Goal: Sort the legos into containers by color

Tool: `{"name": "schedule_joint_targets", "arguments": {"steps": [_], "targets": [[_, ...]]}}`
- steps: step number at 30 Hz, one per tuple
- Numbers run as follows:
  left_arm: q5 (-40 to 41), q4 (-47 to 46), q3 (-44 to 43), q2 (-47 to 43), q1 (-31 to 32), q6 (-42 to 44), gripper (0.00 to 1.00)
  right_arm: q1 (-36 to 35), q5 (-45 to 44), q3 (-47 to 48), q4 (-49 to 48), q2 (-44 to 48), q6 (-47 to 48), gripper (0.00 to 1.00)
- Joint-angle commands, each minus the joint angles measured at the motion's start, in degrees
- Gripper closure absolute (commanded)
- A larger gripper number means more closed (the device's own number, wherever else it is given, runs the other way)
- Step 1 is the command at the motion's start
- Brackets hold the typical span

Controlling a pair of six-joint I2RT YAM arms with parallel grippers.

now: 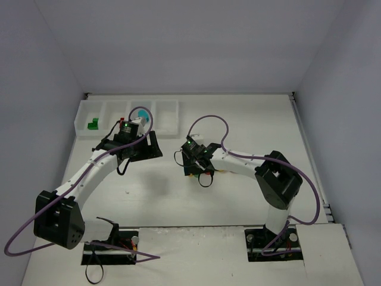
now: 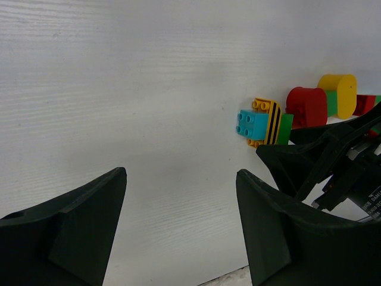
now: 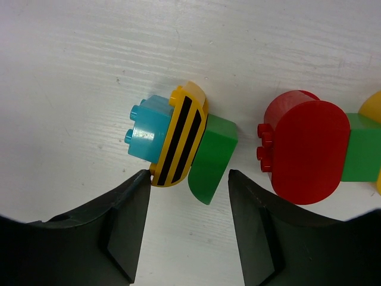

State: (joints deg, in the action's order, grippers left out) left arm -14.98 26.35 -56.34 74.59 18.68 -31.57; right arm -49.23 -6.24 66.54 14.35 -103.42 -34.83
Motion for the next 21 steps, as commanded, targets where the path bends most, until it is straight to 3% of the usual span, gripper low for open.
{"name": "schedule_joint_targets", "arguments": {"steps": [1, 9, 11, 15, 18, 21], "targets": [[-0.6, -1.7, -2.0, -0.8, -0.1, 0.5, 0.32, -0.5, -0.7, 0.9, 1.1, -0.7, -1.2, 0.48], [-0.7, -1.5, -1.8, -1.2, 0.0, 0.5, 0.32, -0.5, -0.4, 0.5, 0.5, -1.5, 0.1, 0.5], [-0.9, -1.4, -1.8, -1.2, -0.1, 0.5, 0.32, -0.6, 0.2, 0.3, 0.1, -1.4, 1.2, 0.59], [-1.4, -1.5, -1.7, -1.5, 0.0, 0.5, 0.32, -0.6, -0.3, 0.2, -0.8, -0.4, 2.6, 0.87], [-3.6, -2.7, -1.5, -1.8, 0.0, 0.5, 0.32, -0.5, -1.8, 0.1, -1.6, 1.0, 4.0, 1.0], [-7.8, -5.6, -0.5, -2.6, 0.0, 0.2, 0.32, -0.5, -3.1, -1.5, -4.2, 4.0, 5.1, 1.0]]}}
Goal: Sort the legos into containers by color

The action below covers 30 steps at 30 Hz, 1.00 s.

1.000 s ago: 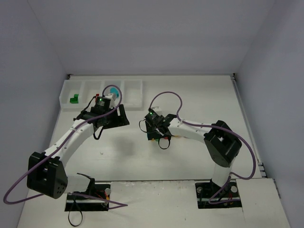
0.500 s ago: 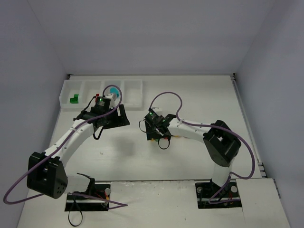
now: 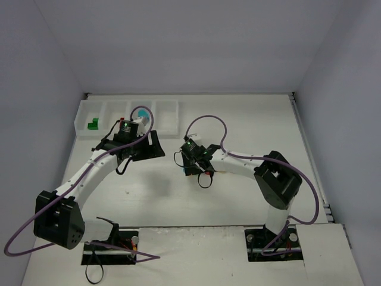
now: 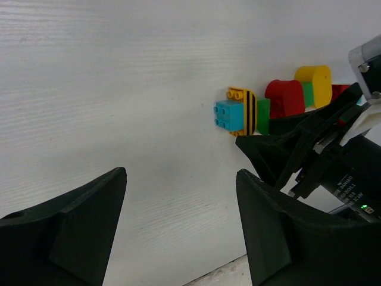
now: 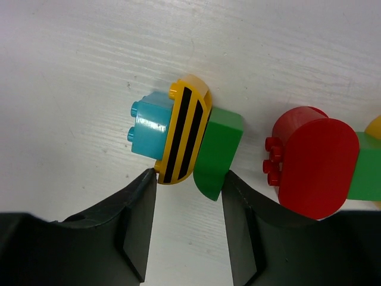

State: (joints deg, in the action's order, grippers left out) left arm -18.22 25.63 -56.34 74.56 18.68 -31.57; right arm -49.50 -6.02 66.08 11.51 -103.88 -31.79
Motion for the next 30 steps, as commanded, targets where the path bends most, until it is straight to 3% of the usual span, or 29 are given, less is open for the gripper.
{"name": "schedule_joint_targets", "arguments": {"steps": [1, 6, 13, 21, 30], "targets": [[-5.9, -6.0, 0.2, -2.6, 0.0, 0.0, 0.32, -0.2, -3.7, -2.4, -3.3, 6.6, 2.3, 1.0], [-15.9, -14.3, 2.6, -1.7, 0.0, -3.1, 0.32, 0.3, -3.9, -6.4, -9.9, 12.5, 3.3, 1.0], [-22.9, -20.3, 2.7, 1.7, 0.0, -5.2, 0.32, 1.2, -1.0, -12.2, -19.1, 19.7, 3.8, 1.0], [-28.1, -24.7, 2.5, 4.0, 0.6, -7.4, 0.32, 1.9, 0.6, -15.1, -22.3, 23.5, 3.9, 1.0], [-28.7, -26.3, 0.9, 7.7, 2.8, -7.6, 0.32, 2.5, 3.0, -17.1, -25.6, 26.7, 3.8, 1.0]]}}
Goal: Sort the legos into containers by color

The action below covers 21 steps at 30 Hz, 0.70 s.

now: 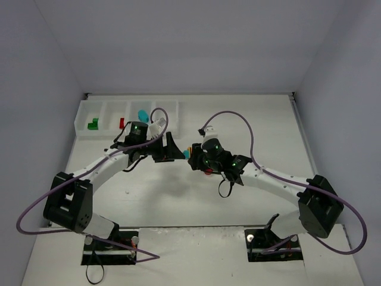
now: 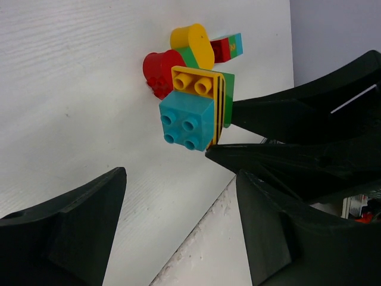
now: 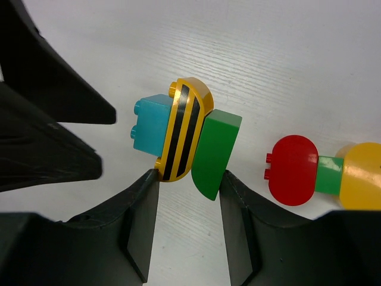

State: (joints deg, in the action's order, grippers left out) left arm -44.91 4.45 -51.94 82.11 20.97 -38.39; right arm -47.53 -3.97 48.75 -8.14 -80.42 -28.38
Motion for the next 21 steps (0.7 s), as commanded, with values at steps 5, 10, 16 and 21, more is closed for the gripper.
{"name": "schedule_joint_targets", "arguments": {"steps": [5, 10, 16, 21], "targets": [[-2.3, -6.8, -5.0, 1.7, 1.1, -1.7, 0.33, 0.6, 1.5, -0.1, -6.1, 3.5, 0.3, 1.0], [-1.9, -7.7, -6.2, 2.9, 1.7, -2.2, 0.33, 0.7, 2.4, -0.2, -6.2, 3.6, 0.4, 1.0], [-2.1, -10.3, -6.4, 4.5, 2.1, -4.0, 0.43, 0.8, 2.5, -0.2, -6.4, 3.5, 0.5, 1.0], [-2.7, -10.2, -6.1, 5.4, 2.2, -4.0, 0.45, 1.3, 3.0, -0.4, -6.7, 3.6, 0.5, 1.0]]}}
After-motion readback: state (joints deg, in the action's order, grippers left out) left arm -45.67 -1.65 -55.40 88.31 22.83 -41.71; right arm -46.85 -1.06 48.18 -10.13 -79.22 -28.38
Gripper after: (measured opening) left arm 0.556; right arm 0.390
